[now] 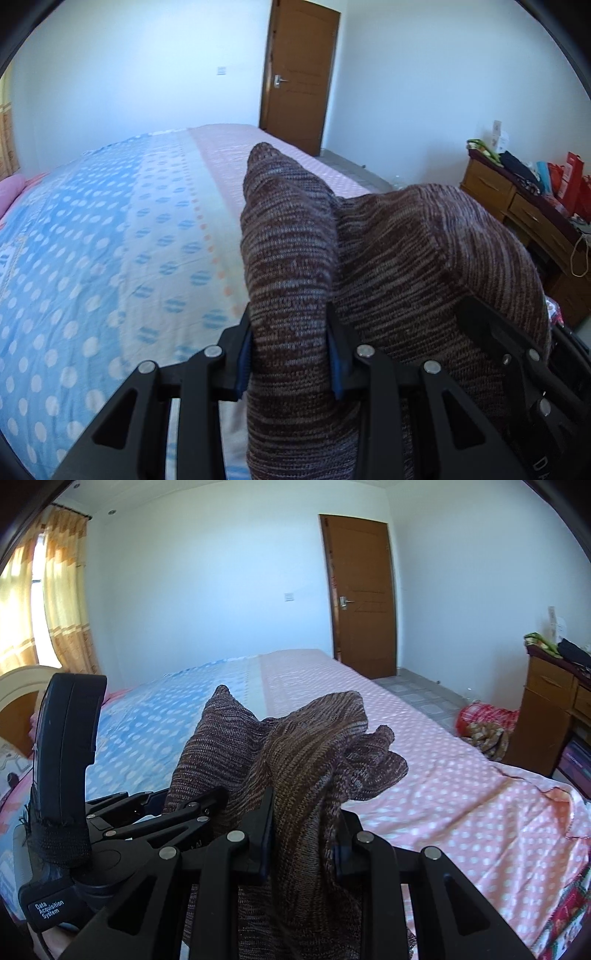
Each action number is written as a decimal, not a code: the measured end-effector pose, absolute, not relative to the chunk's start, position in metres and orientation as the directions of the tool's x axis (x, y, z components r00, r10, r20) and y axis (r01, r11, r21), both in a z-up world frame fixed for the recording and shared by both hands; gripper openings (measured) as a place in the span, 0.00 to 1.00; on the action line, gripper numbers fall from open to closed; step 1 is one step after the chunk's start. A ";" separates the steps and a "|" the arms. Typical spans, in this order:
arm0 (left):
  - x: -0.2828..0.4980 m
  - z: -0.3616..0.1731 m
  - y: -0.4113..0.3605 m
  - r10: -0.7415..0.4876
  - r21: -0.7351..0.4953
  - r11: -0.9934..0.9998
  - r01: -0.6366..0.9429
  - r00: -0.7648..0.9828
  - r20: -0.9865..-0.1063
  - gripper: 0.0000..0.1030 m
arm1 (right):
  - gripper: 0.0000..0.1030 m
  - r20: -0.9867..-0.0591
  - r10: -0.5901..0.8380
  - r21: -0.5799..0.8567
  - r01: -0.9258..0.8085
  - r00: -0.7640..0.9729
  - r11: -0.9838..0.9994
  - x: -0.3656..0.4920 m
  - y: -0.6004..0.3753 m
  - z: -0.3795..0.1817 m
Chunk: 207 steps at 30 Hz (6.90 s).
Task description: Fold small clothes
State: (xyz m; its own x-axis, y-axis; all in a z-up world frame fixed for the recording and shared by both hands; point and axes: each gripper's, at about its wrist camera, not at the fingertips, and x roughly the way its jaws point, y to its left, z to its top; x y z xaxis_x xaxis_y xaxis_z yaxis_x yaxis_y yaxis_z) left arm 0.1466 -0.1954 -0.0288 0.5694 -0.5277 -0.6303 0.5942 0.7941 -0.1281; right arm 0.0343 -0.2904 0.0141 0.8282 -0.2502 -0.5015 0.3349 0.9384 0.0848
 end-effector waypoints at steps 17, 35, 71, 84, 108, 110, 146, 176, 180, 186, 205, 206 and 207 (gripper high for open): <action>0.158 -0.036 -0.340 -0.627 -0.072 0.688 0.722 0.540 -0.561 0.22 | 0.24 -0.522 -0.452 -0.081 0.485 0.724 0.871 0.046 -0.401 -0.001; 0.151 -0.097 -0.377 -0.485 0.020 0.722 0.692 0.526 -0.698 0.43 | 0.29 -0.692 -0.408 0.071 0.618 0.596 0.783 0.006 -0.493 -0.080; 0.109 -0.113 -0.377 -0.517 -0.028 0.687 0.726 0.462 -0.720 0.71 | 0.49 -0.708 -0.223 0.237 0.523 0.670 0.819 0.025 -0.543 -0.047; 0.113 -0.122 -0.385 -0.495 0.000 0.709 0.705 0.498 -0.712 0.80 | 0.08 -0.748 -0.355 0.073 0.601 0.561 0.796 0.065 -0.568 -0.079; 0.082 -0.091 -0.332 -0.473 0.069 0.715 0.696 0.553 -0.686 0.89 | 0.58 -0.592 -0.464 0.130 0.647 0.658 0.752 -0.063 -0.469 -0.026; 0.079 -0.085 -0.317 -0.485 0.054 0.721 0.691 0.559 -0.672 0.94 | 0.58 -0.580 -0.465 0.129 0.639 0.668 0.758 -0.075 -0.452 -0.023; -0.027 0.014 -0.192 -0.490 0.047 0.815 0.578 0.730 -0.476 1.00 | 0.73 -0.372 -0.494 0.042 0.546 0.786 0.837 -0.183 -0.327 0.071; -0.044 0.020 -0.196 -0.468 0.073 0.830 0.553 0.761 -0.449 1.00 | 0.73 -0.367 -0.492 0.075 0.552 0.789 0.830 -0.192 -0.329 0.071; -0.046 0.021 -0.197 -0.467 0.079 0.830 0.552 0.765 -0.445 1.00 | 0.73 -0.364 -0.490 0.082 0.552 0.792 0.830 -0.192 -0.328 0.070; -0.045 0.021 -0.195 -0.459 0.086 0.834 0.545 0.772 -0.440 1.00 | 0.73 -0.376 -0.485 0.079 0.549 0.789 0.832 -0.188 -0.324 0.064; -0.043 0.019 -0.196 -0.460 0.082 0.832 0.549 0.765 -0.451 1.00 | 0.73 -0.366 -0.488 0.083 0.550 0.792 0.831 -0.190 -0.324 0.065; -0.043 0.019 -0.196 -0.459 0.083 0.832 0.549 0.765 -0.452 1.00 | 0.73 -0.367 -0.488 0.083 0.550 0.792 0.831 -0.190 -0.324 0.065; -0.044 0.019 -0.196 -0.459 0.084 0.831 0.549 0.764 -0.453 1.00 | 0.73 -0.367 -0.488 0.083 0.550 0.792 0.831 -0.190 -0.324 0.065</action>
State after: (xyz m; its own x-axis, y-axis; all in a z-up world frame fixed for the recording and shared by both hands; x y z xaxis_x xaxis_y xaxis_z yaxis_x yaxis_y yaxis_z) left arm -0.0436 -0.1964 0.0189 0.7640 -0.4593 -0.4531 0.5493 0.8314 0.0836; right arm -0.1898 -0.3242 0.0646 0.7919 -0.4880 -0.3670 0.5504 0.8307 0.0831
